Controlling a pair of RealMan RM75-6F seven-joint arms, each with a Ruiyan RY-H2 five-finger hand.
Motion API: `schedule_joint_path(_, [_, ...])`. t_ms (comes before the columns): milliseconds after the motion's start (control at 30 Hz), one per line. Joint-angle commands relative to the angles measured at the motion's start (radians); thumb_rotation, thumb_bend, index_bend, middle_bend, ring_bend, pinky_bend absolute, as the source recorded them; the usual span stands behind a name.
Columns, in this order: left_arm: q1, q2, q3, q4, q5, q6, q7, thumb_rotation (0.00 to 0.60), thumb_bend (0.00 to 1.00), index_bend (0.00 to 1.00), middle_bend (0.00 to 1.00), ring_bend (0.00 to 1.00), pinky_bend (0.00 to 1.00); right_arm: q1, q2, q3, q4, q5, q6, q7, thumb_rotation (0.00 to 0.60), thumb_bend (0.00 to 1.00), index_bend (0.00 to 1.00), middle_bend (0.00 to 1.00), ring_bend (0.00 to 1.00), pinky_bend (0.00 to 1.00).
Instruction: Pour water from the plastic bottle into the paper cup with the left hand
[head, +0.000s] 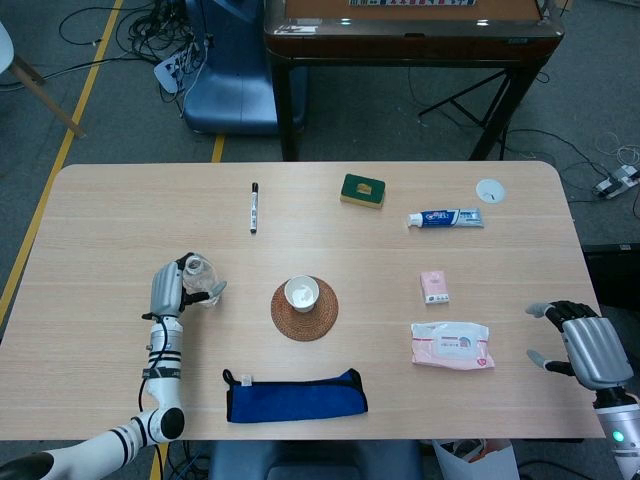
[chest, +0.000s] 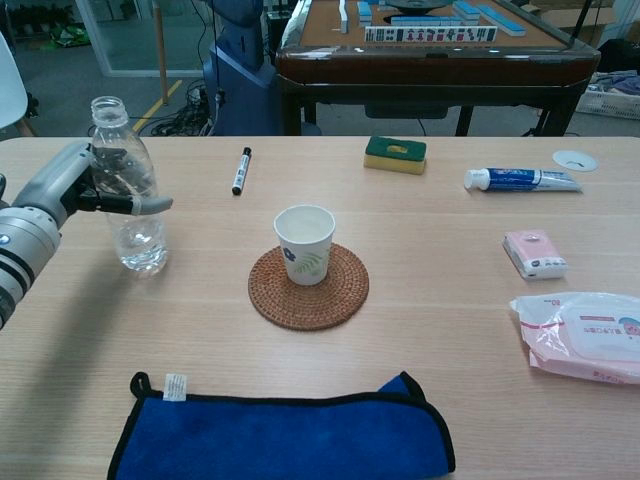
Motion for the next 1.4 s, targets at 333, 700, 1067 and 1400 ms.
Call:
schedule_joint_path(333, [0.011, 0.028, 0.006, -0.037, -0.010, -0.047, 0.014, 0.600, 0.10, 0.47, 0.57, 0.26, 0.26, -0.002, 0.006, -0.001, -0.002, -0.006, 0.005, 0.008, 0.600, 0.04, 0.37, 0.41, 0.33, 0.37])
schedule_joint_path(700, [0.022, 0.048, -0.011, -0.073, -0.048, -0.074, 0.034, 0.600, 0.10, 0.31, 0.41, 0.18, 0.23, -0.003, 0.008, -0.002, -0.003, -0.008, 0.005, 0.009, 0.600, 0.04, 0.37, 0.41, 0.33, 0.37])
schedule_joint_path(1067, [0.031, 0.074, -0.009, -0.114, -0.055, -0.097, 0.025, 0.600, 0.10, 0.18, 0.29, 0.11, 0.17, -0.001, 0.010, -0.004, 0.001, -0.017, 0.006, 0.016, 0.600, 0.04, 0.37, 0.41, 0.33, 0.37])
schedule_joint_path(1400, [0.046, 0.085, -0.005, -0.137, -0.047, -0.076, 0.021, 0.600, 0.10, 0.16, 0.22, 0.06, 0.14, -0.002, 0.009, -0.006, 0.003, -0.024, 0.011, 0.017, 0.600, 0.04, 0.37, 0.41, 0.33, 0.37])
